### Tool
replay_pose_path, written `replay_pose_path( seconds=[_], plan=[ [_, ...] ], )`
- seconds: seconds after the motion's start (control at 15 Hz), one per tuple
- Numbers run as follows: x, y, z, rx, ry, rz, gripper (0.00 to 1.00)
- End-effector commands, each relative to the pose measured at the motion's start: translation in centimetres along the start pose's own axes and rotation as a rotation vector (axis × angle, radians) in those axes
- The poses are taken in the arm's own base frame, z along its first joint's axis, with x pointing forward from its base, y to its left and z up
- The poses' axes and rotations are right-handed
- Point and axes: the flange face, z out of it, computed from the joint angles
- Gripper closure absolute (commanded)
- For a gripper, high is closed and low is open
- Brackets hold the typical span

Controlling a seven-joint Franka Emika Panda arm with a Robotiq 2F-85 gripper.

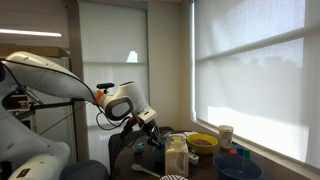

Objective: Put the middle blue ladle in the blue ladle on the right and then pick up the smaller ladle on the left and put it in the blue ladle on the right

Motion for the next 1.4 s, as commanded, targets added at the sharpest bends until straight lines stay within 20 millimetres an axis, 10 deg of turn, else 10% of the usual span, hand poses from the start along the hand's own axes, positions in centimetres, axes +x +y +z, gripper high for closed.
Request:
replay_pose_path(
  seconds=[0.0, 1.07, 1.13, 1.33],
  plan=[
    [0.1, -1.1, 1.3, 0.019, 0.008, 0.002, 0.99],
    [-1.9, -2.6, 3.3, 0.007, -0.108, -0.061, 0.99],
    [-1.8, -2.4, 3.3, 0.005, -0.107, -0.057, 0.76],
    [-1.6, -2.2, 3.1, 0.027, -0.093, -0.039, 0.55]
  ],
)
